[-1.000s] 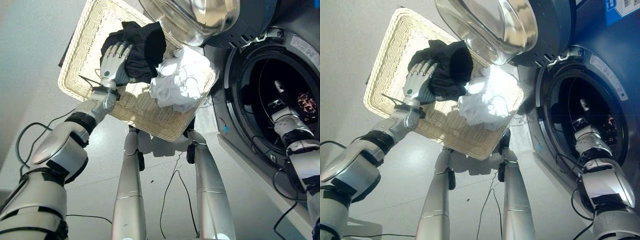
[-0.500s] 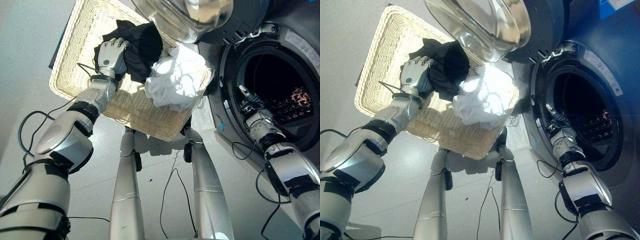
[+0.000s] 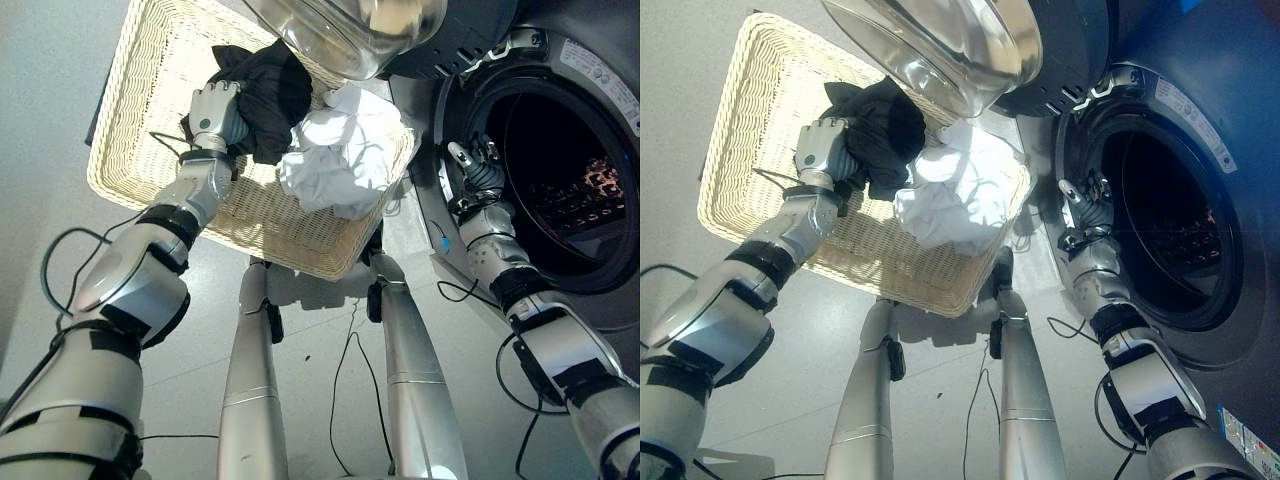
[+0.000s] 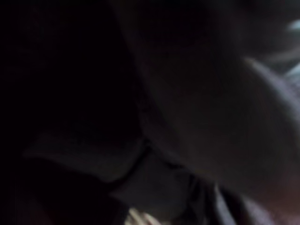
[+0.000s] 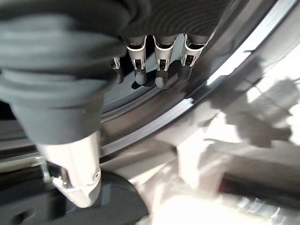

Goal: Put the clothes into the washing machine.

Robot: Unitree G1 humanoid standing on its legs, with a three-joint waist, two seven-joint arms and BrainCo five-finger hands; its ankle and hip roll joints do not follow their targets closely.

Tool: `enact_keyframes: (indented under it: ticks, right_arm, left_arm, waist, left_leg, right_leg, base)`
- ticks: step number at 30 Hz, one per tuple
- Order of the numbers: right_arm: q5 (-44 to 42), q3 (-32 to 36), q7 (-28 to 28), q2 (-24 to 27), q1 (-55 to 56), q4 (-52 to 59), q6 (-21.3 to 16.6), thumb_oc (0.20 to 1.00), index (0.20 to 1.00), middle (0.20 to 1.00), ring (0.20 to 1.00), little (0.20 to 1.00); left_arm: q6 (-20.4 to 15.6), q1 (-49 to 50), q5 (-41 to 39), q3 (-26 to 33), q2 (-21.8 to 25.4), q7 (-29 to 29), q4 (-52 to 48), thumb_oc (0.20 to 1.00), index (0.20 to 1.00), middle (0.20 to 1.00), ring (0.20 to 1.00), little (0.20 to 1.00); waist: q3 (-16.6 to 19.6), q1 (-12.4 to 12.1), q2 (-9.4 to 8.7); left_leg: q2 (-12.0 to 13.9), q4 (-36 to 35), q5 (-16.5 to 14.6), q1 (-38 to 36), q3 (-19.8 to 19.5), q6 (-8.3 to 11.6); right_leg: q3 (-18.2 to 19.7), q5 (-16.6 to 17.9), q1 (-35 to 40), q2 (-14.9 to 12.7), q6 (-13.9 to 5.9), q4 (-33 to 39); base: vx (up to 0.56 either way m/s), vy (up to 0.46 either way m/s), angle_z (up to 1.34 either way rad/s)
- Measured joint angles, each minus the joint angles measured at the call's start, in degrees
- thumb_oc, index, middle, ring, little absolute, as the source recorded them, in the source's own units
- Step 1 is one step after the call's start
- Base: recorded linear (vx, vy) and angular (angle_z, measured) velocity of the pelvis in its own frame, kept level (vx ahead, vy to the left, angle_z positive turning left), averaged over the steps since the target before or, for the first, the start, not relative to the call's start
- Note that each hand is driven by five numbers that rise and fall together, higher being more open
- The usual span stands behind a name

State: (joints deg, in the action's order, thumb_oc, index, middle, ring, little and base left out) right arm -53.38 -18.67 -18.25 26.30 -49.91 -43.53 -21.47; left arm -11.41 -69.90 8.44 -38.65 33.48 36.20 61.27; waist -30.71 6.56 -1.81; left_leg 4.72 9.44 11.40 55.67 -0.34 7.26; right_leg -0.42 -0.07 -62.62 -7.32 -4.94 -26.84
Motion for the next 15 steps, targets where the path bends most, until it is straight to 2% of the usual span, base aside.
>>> enact_keyframes:
  ticks: [2, 5, 11, 15]
  right_arm:
    - [1.4, 0.0, -1.4, -0.6, 1.2, 2.4, -0.7, 1.000, 1.000, 1.000, 1.000, 1.000]
    - [5.9, 1.6, -3.3, -2.1, 7.8, 13.8, -0.7, 1.000, 1.000, 1.000, 1.000, 1.000]
    - [10.0, 2.7, -2.3, -4.2, 13.6, 21.3, 0.6, 1.000, 1.000, 1.000, 1.000, 1.000]
    - [12.6, 3.2, 0.3, -5.7, 16.7, 27.0, 2.4, 1.000, 1.000, 1.000, 1.000, 1.000]
  left_arm:
    - [-2.7, 2.7, -3.7, 2.7, -0.2, 0.0, -2.2, 0.200, 0.200, 0.200, 0.200, 0.200]
    - [-9.6, 12.8, -10.4, 12.3, -2.7, -0.6, -13.4, 0.200, 0.200, 0.200, 0.200, 0.200]
    - [-19.5, 22.8, -14.0, 15.2, -7.9, -3.8, -22.5, 0.200, 0.200, 0.200, 0.200, 0.200]
    - [-23.2, 27.6, -14.4, 17.0, -9.5, -8.4, -30.4, 0.200, 0.200, 0.200, 0.200, 0.200]
  waist:
    - [0.0, -0.1, 0.00]
    - [0.0, -1.3, 0.02]
    - [0.0, -3.0, 0.03]
    - [0.0, -3.1, 0.04]
  left_leg:
    - [0.0, -0.1, 0.0, 0.0, 0.0, 0.00]
    - [-0.1, -0.4, 0.0, 0.0, 0.0, 0.01]
    - [-0.1, -0.8, -0.1, 0.0, -0.4, 0.23]
    - [-0.2, -0.9, -0.1, 0.0, -0.6, 0.30]
  right_leg:
    - [0.0, 0.0, -0.1, 0.0, 0.00, -0.1]
    - [0.0, -0.3, -0.4, -0.1, 0.05, -0.5]
    - [0.0, -1.4, -1.1, -0.1, 0.02, -2.1]
    - [0.0, -2.1, -1.5, -0.2, 0.17, -3.1]
  base:
    - [0.00, 0.000, 0.00]
    - [-0.02, -0.048, 0.02]
    - [-0.01, -0.029, 0.03]
    - [0.00, -0.014, 0.03]
